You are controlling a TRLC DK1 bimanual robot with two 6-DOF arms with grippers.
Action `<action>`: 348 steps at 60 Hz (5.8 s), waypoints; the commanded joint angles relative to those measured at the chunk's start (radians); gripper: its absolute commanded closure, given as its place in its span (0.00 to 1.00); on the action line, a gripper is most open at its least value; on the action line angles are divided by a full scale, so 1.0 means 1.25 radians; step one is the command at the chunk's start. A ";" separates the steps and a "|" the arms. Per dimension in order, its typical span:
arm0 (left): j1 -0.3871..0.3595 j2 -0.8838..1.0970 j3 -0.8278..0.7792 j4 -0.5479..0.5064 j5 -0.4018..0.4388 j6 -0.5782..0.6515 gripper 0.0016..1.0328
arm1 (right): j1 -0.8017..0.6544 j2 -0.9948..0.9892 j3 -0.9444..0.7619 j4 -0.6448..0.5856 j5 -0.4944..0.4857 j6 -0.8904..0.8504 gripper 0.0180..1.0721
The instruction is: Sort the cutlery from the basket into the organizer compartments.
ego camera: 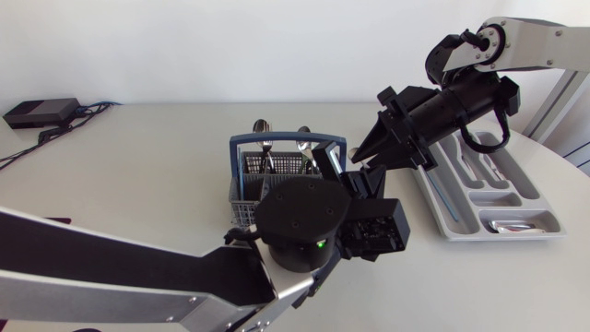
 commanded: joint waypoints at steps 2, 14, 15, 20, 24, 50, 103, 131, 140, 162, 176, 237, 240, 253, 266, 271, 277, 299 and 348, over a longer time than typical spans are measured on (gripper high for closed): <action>0.004 0.012 0.030 0.014 0.003 0.023 0.97 | -0.001 0.014 0.007 -0.017 0.002 0.033 0.66; 0.003 0.013 0.030 0.014 0.003 0.024 0.97 | -0.006 0.005 -0.007 -0.010 0.000 0.022 0.66; 0.003 0.013 0.030 0.014 0.003 0.024 0.97 | -0.004 0.008 -0.006 -0.006 0.007 0.030 0.66; 0.002 0.013 0.029 0.014 0.003 0.026 0.97 | -0.005 0.008 -0.027 0.032 0.014 0.104 0.75; 0.000 0.012 0.028 0.014 0.003 0.027 0.97 | -0.009 -0.005 -0.043 0.047 0.014 0.114 0.77; -0.001 0.016 0.026 0.015 0.003 0.039 0.97 | -0.017 0.026 0.000 0.011 -0.016 0.140 0.77; -0.014 0.014 0.008 0.015 0.040 0.044 0.62 | -0.008 0.053 0.028 -0.010 -0.048 0.126 0.94; -0.013 -0.062 0.031 -0.096 0.037 -0.014 0.12 | -0.059 0.057 0.029 0.022 -0.064 0.076 0.94; -0.006 -0.069 0.056 -0.185 0.037 -0.055 0.12 | -0.077 0.055 0.016 0.043 -0.063 0.009 0.94; 0.074 -0.079 0.148 -0.424 0.092 -0.195 0.12 | -0.134 0.019 -0.067 0.182 0.007 -0.099 0.95; 0.122 -0.078 0.213 -0.608 0.184 -0.281 0.13 | -0.185 0.014 -0.120 0.239 0.031 -0.213 0.95; 0.303 -0.153 0.300 -1.033 0.432 -0.257 0.17 | -0.627 0.350 0.243 -0.211 0.316 -1.312 0.94; 0.307 -0.157 0.301 -1.049 0.434 -0.252 0.17 | -0.636 0.356 0.239 -0.211 0.343 -1.345 0.95; 0.321 -0.184 0.285 -1.087 0.452 -0.228 0.17 | -0.665 0.378 0.238 -0.202 0.423 -1.462 0.95; 0.322 -0.229 0.231 -1.090 0.453 -0.211 0.17 | -0.673 0.363 0.193 -0.115 0.465 -1.539 0.95; 0.322 -0.246 0.208 -1.098 0.453 -0.201 0.17 | -0.668 0.343 0.137 -0.049 0.508 -1.560 0.95; 0.322 -0.272 0.185 -1.113 0.453 -0.185 0.17 | -0.654 0.324 0.064 0.043 0.557 -1.577 0.95; 0.360 -0.345 0.130 -1.155 0.474 -0.158 0.17 | -0.626 0.264 -0.018 0.125 0.592 -1.620 0.95; 0.523 -0.468 0.065 -1.176 0.528 -0.166 0.17 | -0.615 -0.169 -0.237 0.249 0.360 -1.515 0.12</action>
